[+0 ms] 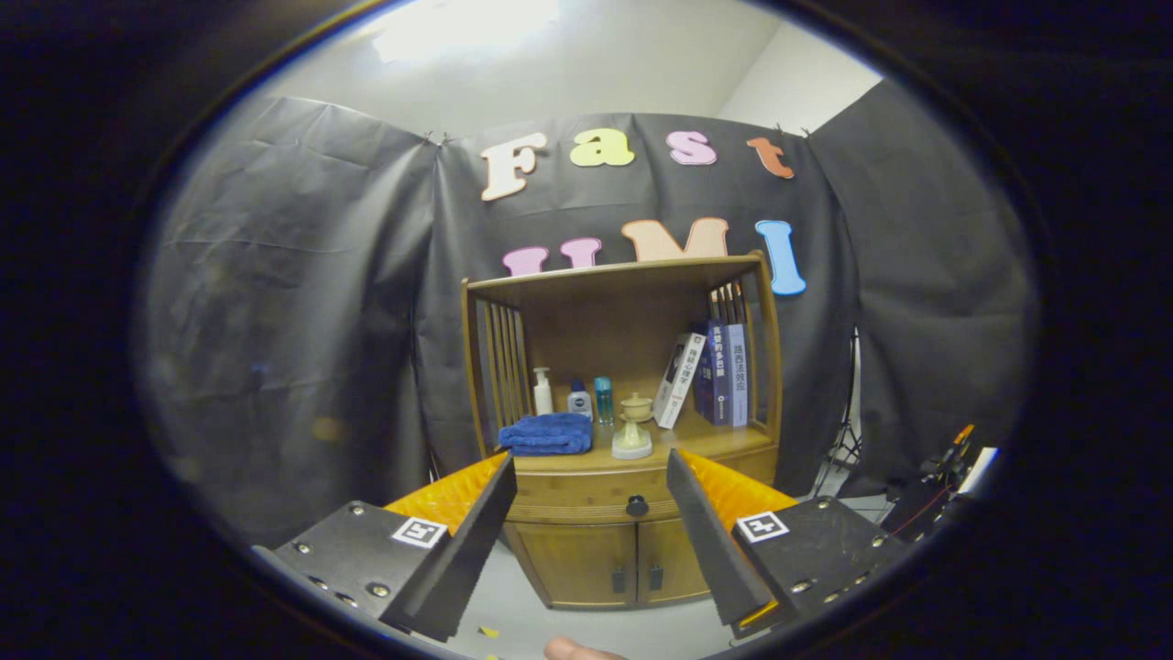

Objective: Pull open the drawer, take out the items inside it, and place them on the countertop above the cabinet.

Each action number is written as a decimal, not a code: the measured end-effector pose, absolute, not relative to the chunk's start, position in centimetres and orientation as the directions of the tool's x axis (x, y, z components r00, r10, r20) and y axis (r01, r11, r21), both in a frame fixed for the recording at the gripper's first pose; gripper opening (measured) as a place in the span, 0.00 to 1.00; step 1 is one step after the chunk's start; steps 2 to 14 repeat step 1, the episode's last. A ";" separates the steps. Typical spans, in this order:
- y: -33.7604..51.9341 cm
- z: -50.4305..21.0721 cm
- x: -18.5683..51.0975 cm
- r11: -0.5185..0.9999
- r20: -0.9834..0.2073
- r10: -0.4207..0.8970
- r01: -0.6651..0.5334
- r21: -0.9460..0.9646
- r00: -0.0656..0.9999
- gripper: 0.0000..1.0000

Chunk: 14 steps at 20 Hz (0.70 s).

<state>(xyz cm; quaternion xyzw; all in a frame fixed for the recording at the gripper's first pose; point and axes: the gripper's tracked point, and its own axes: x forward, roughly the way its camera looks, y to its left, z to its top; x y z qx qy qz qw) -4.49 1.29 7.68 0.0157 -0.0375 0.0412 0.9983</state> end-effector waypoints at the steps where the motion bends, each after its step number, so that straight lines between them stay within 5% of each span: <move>1: 1.3 7.7 -4.5 0.996 0.077 0.080 -0.082 0.030 0.994 0.99; 14: 1.3 7.7 -4.5 0.996 0.077 0.080 -0.082 0.030 0.994 0.99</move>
